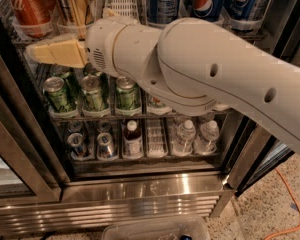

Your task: Pick orange can from top shelf of fridge

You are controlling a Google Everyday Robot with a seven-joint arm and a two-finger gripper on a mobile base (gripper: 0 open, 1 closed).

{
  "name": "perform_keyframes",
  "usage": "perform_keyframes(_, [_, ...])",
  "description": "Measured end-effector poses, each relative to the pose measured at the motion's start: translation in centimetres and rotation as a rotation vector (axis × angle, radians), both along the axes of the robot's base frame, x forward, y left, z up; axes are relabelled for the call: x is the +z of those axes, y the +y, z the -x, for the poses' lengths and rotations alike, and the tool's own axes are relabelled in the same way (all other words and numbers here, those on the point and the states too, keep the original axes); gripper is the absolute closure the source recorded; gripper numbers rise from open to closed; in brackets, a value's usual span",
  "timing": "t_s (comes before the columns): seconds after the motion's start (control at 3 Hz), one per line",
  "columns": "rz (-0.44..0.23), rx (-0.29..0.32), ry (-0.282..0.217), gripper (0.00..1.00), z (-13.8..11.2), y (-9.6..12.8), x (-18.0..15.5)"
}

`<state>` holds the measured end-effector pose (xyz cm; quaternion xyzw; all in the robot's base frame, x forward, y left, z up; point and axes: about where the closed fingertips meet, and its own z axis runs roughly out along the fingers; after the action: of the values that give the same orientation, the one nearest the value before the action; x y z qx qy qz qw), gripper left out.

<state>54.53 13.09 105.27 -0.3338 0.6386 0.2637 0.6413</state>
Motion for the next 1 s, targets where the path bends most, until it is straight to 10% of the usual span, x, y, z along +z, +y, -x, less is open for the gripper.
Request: perform_keyframes(1.0, [-0.066, -0.009, 0.002, 0.0, -0.5, 1.3, 1.1])
